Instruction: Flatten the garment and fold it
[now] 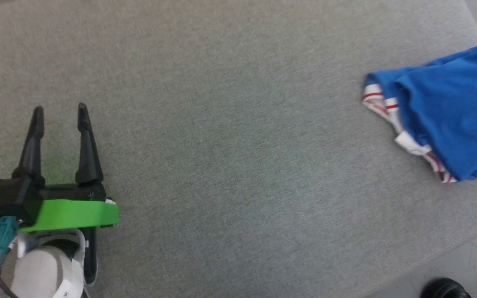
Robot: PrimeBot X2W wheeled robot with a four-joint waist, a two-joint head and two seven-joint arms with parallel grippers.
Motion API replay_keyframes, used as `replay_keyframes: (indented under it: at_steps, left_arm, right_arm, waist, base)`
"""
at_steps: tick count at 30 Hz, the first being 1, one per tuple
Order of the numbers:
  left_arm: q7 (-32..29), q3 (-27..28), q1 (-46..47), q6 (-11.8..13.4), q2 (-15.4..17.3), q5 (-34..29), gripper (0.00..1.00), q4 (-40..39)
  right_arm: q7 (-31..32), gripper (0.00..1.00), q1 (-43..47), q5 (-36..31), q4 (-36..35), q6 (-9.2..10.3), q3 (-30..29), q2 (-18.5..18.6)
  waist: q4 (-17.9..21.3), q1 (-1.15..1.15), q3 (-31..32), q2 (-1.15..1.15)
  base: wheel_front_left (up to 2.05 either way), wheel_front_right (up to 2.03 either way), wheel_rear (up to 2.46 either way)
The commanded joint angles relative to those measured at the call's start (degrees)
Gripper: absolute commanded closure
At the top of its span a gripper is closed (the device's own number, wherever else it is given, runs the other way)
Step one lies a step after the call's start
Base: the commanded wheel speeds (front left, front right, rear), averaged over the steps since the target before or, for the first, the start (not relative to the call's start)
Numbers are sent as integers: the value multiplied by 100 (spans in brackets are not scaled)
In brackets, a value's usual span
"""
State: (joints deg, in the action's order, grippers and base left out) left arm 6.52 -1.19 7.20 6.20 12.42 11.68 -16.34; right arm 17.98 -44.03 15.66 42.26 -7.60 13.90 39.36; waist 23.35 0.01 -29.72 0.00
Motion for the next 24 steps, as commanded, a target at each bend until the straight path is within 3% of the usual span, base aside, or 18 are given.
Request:
replay_keyframes:
  at_steps: [1, 3, 4, 5, 6, 11, 15, 19, 24]
  left_arm:
    - [-59, 36, 65, 66, 66, -65, 0, -105]
    - [-175, 92, 4, 126, 131, -112, 0, -315]
    - [-195, 102, -16, 135, 145, -118, 0, -362]
    - [-213, 117, -43, 150, 155, -122, 0, -410]
    - [-224, 130, -64, 165, 159, -123, 0, -443]
    - [-183, 167, -178, 205, 137, -67, 0, -460]
    - [24, 150, -240, 210, -2, 81, 0, -254]
    - [311, 109, -307, 161, -185, 294, 0, 101]
    - [553, 122, -405, 76, -350, 548, 0, 516]
  right_arm:
    - [-94, 100, -157, -92, 191, 11, -141, 16]
    - [-236, 100, -377, -238, 734, 11, -574, -48]
    - [-273, 84, -441, -295, 903, 11, -731, -67]
    - [-323, 13, -503, -393, 1074, 11, -863, -96]
    - [-367, 0, -549, -480, 1202, 11, -954, -118]
    - [-753, 0, -742, -772, 1665, 11, -1316, -260]
    - [-1250, 0, -860, -727, 1623, 11, -1373, -242]
    - [-1718, 0, -904, -195, 1269, 11, -1409, -359]
    - [-1994, 0, -735, 678, 187, 11, -1137, -563]
  waist:
    - [-155, -1, -515, 0]
    - [-235, -1, -658, 0]
    - [-252, -1, -681, 0]
    - [-272, -1, -698, 0]
    - [-285, -1, -706, 0]
    - [-350, -1, -576, 0]
    - [-478, -1, -185, 0]
    - [-696, -1, 417, 0]
    - [-1033, -1, 1146, 0]
  base:
    - [0, 0, 0]
    - [0, 0, 0]
    - [0, 0, 0]
    - [0, 0, 0]
    - [0, 0, 0]
    - [0, 0, 0]
    - [0, 0, 0]
    - [0, 0, 0]
    - [0, 0, 0]
